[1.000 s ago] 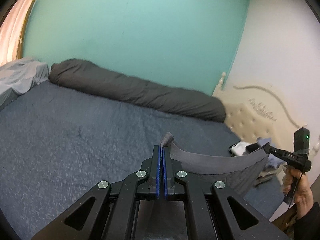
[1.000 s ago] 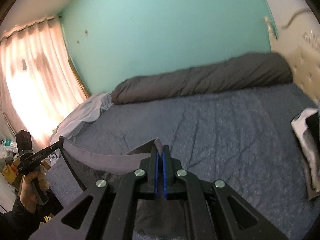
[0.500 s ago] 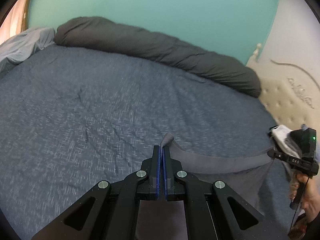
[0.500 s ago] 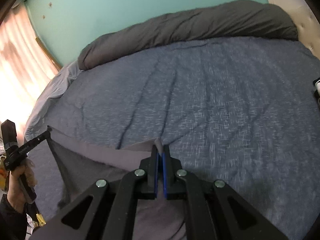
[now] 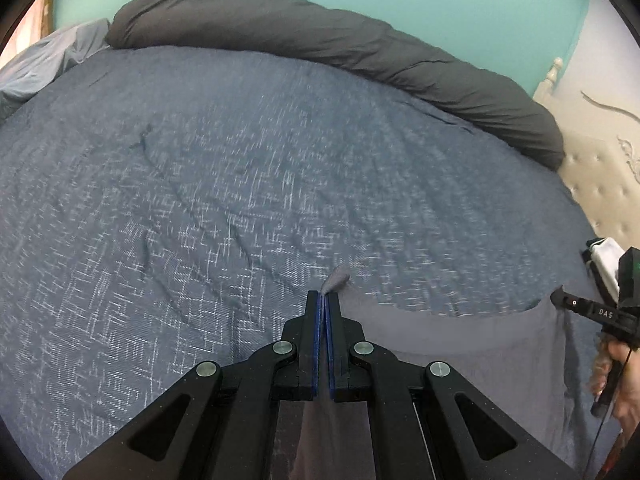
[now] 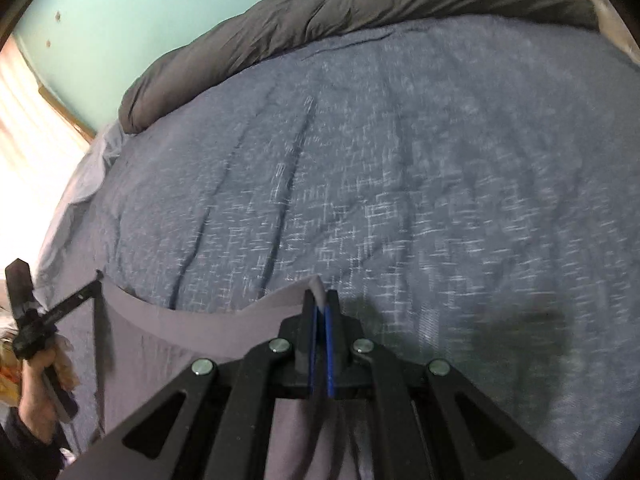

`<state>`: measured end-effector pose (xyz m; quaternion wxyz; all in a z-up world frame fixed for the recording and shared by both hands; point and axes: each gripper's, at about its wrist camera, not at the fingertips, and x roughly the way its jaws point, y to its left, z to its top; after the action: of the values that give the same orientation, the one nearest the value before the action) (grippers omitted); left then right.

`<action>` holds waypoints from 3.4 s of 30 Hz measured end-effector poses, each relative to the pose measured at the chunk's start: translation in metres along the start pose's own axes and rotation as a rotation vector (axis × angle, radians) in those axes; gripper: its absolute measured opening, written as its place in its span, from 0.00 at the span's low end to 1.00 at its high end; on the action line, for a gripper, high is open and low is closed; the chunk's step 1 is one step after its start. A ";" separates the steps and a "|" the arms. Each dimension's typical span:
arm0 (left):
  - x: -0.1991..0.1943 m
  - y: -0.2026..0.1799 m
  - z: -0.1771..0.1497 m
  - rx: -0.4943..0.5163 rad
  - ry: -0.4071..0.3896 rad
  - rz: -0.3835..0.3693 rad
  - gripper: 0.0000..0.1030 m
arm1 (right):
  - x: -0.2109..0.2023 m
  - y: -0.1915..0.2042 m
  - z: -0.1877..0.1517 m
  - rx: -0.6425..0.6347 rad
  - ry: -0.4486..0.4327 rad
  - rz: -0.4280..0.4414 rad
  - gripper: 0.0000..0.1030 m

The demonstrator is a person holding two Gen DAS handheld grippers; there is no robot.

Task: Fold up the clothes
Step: 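Lower the held garment back toward the sheet with both tools, then open both tools and release the grey garment onto the bed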

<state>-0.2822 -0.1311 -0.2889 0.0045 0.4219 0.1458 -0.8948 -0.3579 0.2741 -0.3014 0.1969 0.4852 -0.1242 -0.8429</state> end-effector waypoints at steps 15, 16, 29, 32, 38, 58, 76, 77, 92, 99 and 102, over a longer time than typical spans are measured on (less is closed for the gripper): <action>0.014 0.013 -0.010 -0.009 0.035 0.005 0.02 | -0.013 -0.017 -0.007 -0.101 0.013 0.071 0.40; 0.014 0.013 -0.011 -0.007 0.036 0.007 0.02 | -0.011 -0.013 -0.008 -0.128 0.027 0.062 0.40; 0.010 0.014 -0.007 -0.004 0.003 -0.012 0.02 | -0.019 0.005 -0.003 -0.185 -0.028 0.036 0.02; 0.011 0.014 -0.002 -0.025 0.007 -0.035 0.02 | -0.026 0.001 0.003 -0.170 -0.050 0.013 0.02; 0.025 0.008 0.016 -0.025 0.030 -0.046 0.02 | -0.020 -0.003 0.014 -0.115 -0.067 -0.020 0.02; 0.016 0.031 0.015 -0.079 0.081 -0.061 0.18 | -0.048 -0.032 -0.005 0.108 -0.099 -0.009 0.32; -0.063 0.030 -0.101 -0.121 0.056 -0.067 0.20 | -0.114 -0.022 -0.145 0.283 -0.139 0.026 0.32; -0.063 0.028 -0.107 -0.117 0.058 -0.064 0.20 | -0.113 -0.021 -0.147 0.272 -0.138 0.026 0.32; -0.049 0.010 -0.115 -0.051 0.049 -0.053 0.20 | -0.078 -0.015 -0.147 0.168 -0.037 -0.018 0.04; -0.049 0.006 -0.116 -0.038 0.052 -0.053 0.20 | -0.093 -0.037 -0.147 0.219 -0.083 0.009 0.03; -0.047 0.003 -0.116 -0.039 0.056 -0.046 0.20 | -0.095 -0.050 -0.147 0.277 -0.093 0.049 0.03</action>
<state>-0.1639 -0.1089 -0.3238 -0.0121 0.4431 0.1729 -0.8796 -0.1981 0.3594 -0.3212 0.1426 0.4650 -0.2603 -0.8341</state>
